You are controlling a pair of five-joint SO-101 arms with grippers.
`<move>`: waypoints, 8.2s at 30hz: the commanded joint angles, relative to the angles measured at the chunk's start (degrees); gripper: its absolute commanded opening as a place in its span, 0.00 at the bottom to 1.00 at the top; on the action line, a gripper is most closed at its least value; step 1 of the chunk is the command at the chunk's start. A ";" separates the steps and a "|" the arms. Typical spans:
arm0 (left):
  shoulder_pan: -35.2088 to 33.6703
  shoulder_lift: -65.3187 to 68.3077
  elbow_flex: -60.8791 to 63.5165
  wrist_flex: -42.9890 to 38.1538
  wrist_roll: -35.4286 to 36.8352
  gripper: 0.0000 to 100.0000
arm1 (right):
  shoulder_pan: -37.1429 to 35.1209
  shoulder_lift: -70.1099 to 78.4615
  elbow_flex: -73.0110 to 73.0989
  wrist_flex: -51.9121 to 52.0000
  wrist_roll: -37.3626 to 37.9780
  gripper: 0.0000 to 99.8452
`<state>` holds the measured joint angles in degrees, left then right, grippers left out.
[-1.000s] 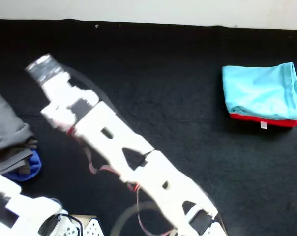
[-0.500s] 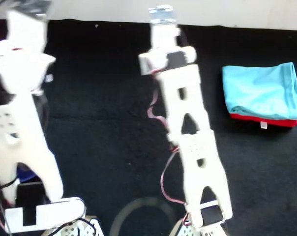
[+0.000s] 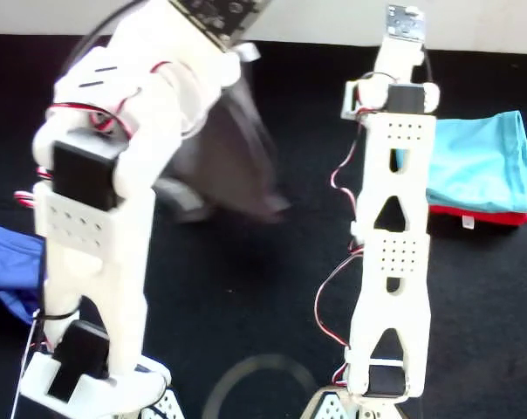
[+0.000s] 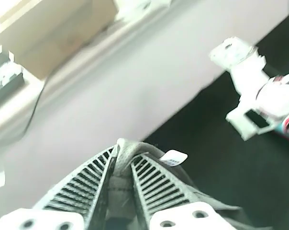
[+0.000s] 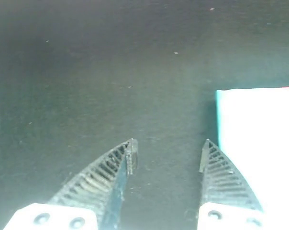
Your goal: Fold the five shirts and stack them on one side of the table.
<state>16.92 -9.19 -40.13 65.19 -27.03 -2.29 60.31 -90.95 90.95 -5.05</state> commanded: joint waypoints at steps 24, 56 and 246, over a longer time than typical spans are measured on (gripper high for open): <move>-46.11 -1.71 35.21 22.68 -3.08 0.01 | -6.02 -0.92 -9.45 10.24 0.62 0.21; -50.77 -2.33 49.45 -1.41 10.29 0.01 | -40.04 -49.80 99.74 -25.71 13.98 0.22; -35.74 -2.33 70.02 1.41 1.85 0.01 | -29.23 -86.81 128.31 -11.74 18.99 0.26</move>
<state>-17.89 -9.54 30.37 67.30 -24.48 -31.74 -24.62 41.19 78.37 13.58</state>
